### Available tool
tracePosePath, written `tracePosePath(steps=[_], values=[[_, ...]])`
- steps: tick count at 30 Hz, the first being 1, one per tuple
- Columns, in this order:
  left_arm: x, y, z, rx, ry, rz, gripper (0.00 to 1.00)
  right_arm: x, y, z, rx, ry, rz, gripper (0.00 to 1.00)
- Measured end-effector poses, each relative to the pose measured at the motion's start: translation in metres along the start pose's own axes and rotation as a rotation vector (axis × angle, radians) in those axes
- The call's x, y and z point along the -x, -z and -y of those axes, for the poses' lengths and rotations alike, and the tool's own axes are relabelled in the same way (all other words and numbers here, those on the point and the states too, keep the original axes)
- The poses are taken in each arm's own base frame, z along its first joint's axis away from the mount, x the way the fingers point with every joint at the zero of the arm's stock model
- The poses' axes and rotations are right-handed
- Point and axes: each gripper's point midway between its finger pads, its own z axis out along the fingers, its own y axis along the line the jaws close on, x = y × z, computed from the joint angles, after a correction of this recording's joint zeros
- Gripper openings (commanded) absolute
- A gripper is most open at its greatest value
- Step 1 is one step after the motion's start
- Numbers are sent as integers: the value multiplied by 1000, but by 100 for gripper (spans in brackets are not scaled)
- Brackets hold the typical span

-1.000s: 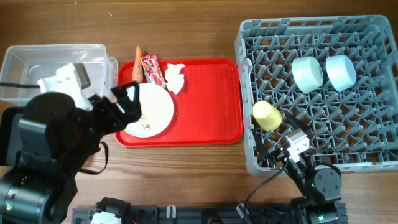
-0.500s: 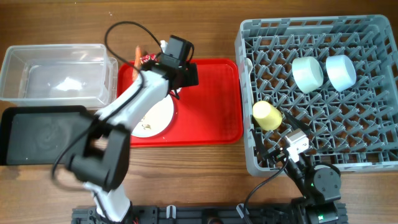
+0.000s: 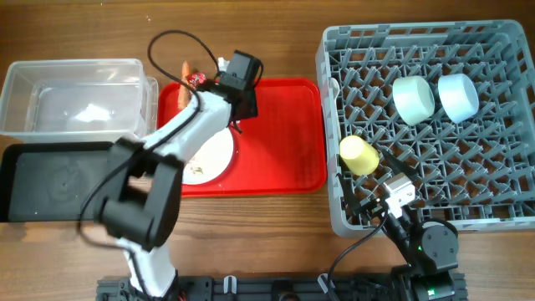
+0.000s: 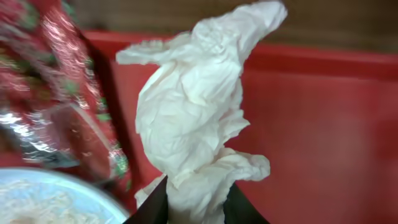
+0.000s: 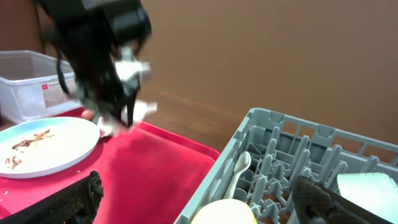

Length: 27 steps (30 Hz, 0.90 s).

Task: Sort waste into correct bins and load items into the dishwasher rack
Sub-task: 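Grasp the crumpled tissue with the left gripper and drop it in the clear bin, then grasp the red candy wrapper with the left gripper and drop it in the bin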

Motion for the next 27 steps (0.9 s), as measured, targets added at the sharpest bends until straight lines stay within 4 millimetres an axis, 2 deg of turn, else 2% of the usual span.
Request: tracePosePath(steps=[2, 3, 5, 6, 8, 9, 10, 11, 12, 14, 16, 17, 20, 21, 22, 24, 25, 27], values=[[23, 42, -13, 3, 33, 74, 27, 0, 0, 0, 0, 0, 0, 100], [35, 64, -27, 21, 58, 112, 27, 0, 0, 0, 2, 0, 0, 100], [55, 95, -68, 91, 130, 180, 29, 0, 0, 0, 2, 0, 0, 100], [65, 107, -105, 161, 195, 210, 32, 0, 0, 0, 2, 0, 0, 100], [71, 108, -157, 255, 288, 217, 35, 0, 0, 0, 2, 0, 0, 100], [72, 104, -181, 293, 337, 211, 42, 0, 0, 0, 2, 0, 0, 100], [71, 101, -206, 333, 383, 202, 71, 0, 0, 0, 2, 0, 0, 100], [68, 97, -229, 369, 428, 190, 91, 0, 0, 0, 2, 0, 0, 100], [63, 91, -250, 401, 464, 170, 100, 0, 0, 0, 2, 0, 0, 100], [57, 81, -273, 408, 515, 141, 100, 0, 0, 0, 2, 0, 0, 100], [46, 80, -272, 377, 534, 87, 100, 0, 0, 0, 3, 0, 0, 100], [48, 83, -267, 356, 533, 77, 99, 0, 0, 0, 2, 0, 0, 100], [73, 104, -237, 270, 495, 146, 85, 0, 0, 0, 2, 0, 0, 100], [78, 110, -221, 233, 468, 162, 83, 0, 0, 0, 2, 0, 1, 100], [83, 115, -195, 182, 410, 174, 83, 0, 0, 0, 2, 0, 0, 100], [85, 111, -154, 116, 313, 173, 83, 0, 0, 0, 3, 0, 0, 100], [84, 104, -136, 89, 272, 164, 83, 0, 0, 0, 2, 0, 0, 100], [74, 72, -100, 55, 186, 114, 82, 0, 0, 0, 3, 0, 0, 100]])
